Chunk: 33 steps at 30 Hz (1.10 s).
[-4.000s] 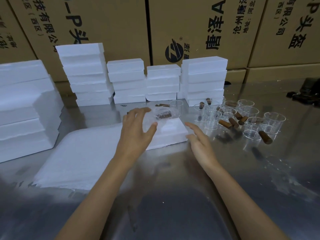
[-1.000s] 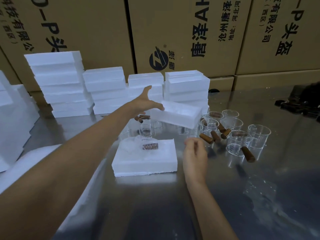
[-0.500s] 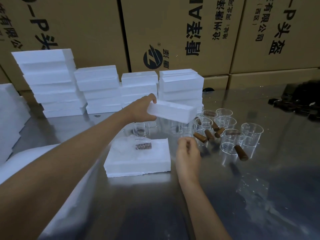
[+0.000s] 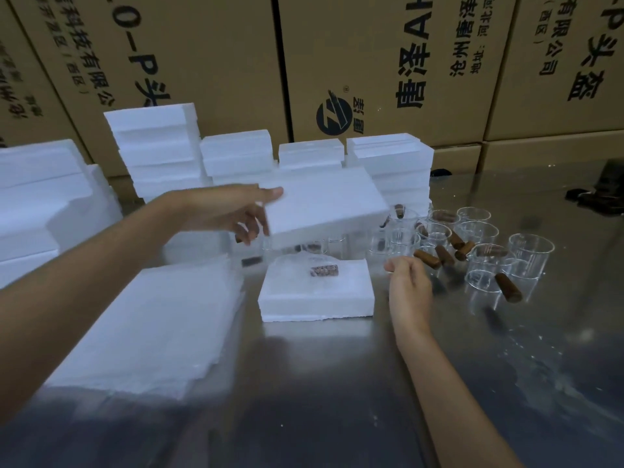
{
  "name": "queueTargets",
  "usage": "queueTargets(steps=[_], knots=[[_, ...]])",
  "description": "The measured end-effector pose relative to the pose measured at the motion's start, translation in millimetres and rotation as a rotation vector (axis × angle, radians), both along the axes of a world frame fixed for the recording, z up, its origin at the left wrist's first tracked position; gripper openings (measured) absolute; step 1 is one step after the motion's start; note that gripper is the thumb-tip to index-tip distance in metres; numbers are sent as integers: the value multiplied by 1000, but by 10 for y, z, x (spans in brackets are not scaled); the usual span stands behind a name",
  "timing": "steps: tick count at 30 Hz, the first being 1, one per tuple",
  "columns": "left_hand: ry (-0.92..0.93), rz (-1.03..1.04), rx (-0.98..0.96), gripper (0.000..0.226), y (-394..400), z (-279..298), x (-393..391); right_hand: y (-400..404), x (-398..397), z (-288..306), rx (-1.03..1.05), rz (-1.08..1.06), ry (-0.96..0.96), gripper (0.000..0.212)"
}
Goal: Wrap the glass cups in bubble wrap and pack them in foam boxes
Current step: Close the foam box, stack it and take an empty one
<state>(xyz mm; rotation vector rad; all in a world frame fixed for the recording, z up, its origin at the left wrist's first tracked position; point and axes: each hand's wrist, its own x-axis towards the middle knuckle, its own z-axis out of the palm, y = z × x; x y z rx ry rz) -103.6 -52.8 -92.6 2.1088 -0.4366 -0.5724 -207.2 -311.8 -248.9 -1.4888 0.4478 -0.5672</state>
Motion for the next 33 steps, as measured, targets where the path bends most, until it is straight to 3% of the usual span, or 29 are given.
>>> queueTargets(steps=[4, 6, 11, 15, 22, 26, 33], knots=[[298, -127, 61, 48, 132, -309, -16, 1, -38, 56, 72, 11, 3, 20], [344, -120, 85, 50, 142, -408, -15, -1, -57, 81, 92, 9, 12, 22], [271, -40, 107, 43, 25, -497, -65, 18, -76, 134, 86, 76, -20, 20], [163, -10, 158, 42, -63, -490, -140, 111, -145, 197, 28, 286, -70, 16], [-69, 35, 252, 36, -97, -546, -235, 135, -180, 222, -58, 391, -43, 30], [-63, 75, 268, 36, -96, -615, -277, 157, -197, 188, -99, 423, -18, 33], [-17, 203, 103, 38, -63, -772, -290, 161, -191, 173, -73, 405, 15, 42]])
